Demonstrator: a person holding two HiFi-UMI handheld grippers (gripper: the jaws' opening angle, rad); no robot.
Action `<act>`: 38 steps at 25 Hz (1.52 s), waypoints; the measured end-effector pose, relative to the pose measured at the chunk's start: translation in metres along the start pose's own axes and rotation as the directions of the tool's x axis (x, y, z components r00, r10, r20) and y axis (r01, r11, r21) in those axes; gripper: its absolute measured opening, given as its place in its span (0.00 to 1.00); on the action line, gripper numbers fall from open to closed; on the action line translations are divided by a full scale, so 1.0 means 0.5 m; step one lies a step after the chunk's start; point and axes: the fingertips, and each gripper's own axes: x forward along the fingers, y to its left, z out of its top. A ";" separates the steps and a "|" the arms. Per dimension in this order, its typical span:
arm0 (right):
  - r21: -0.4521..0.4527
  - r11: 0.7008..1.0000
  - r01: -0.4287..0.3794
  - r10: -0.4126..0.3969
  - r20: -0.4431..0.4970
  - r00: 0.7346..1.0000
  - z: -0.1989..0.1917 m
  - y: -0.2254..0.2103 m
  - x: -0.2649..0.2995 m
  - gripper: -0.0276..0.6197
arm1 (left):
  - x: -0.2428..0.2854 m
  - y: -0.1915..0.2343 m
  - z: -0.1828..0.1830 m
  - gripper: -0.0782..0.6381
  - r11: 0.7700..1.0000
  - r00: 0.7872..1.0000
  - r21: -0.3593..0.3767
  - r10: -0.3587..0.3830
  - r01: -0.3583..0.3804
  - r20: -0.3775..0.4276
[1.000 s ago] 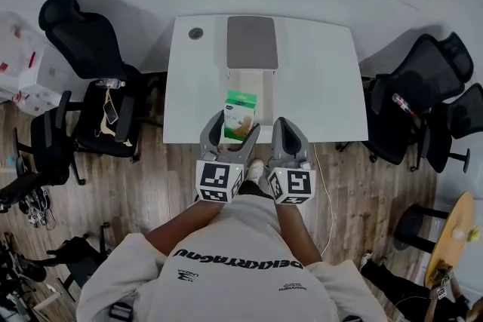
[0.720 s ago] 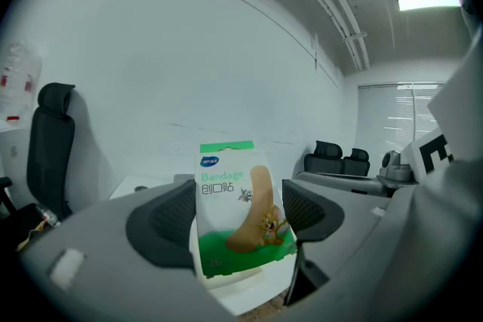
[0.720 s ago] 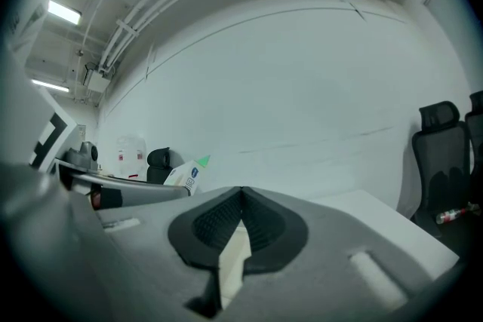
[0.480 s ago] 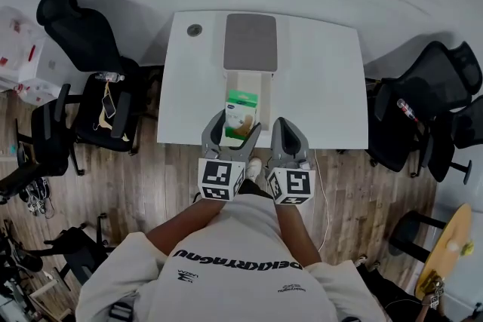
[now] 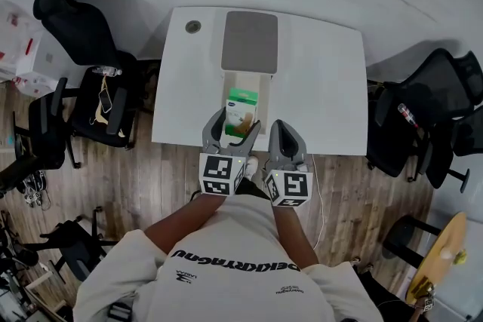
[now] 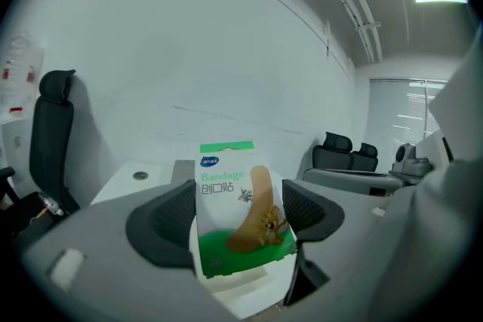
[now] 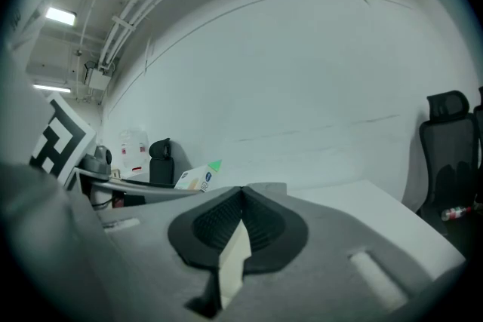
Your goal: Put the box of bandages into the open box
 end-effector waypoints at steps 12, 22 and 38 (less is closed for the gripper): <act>0.011 1.000 -0.009 0.009 -0.024 1.000 -0.015 -0.025 0.027 0.04 | 0.064 0.012 -0.026 0.62 0.999 0.998 -0.037 0.020 -0.022 -0.059; 0.031 0.999 -0.019 0.021 -0.042 0.999 -0.031 -0.045 0.051 0.04 | 0.109 0.023 -0.058 0.62 0.998 0.993 -0.036 0.040 -0.045 -0.111; 0.040 0.999 -0.007 0.010 -0.079 0.997 -0.061 -0.055 0.072 0.04 | 0.168 0.056 -0.112 0.62 0.996 0.980 -0.053 0.057 -0.068 -0.189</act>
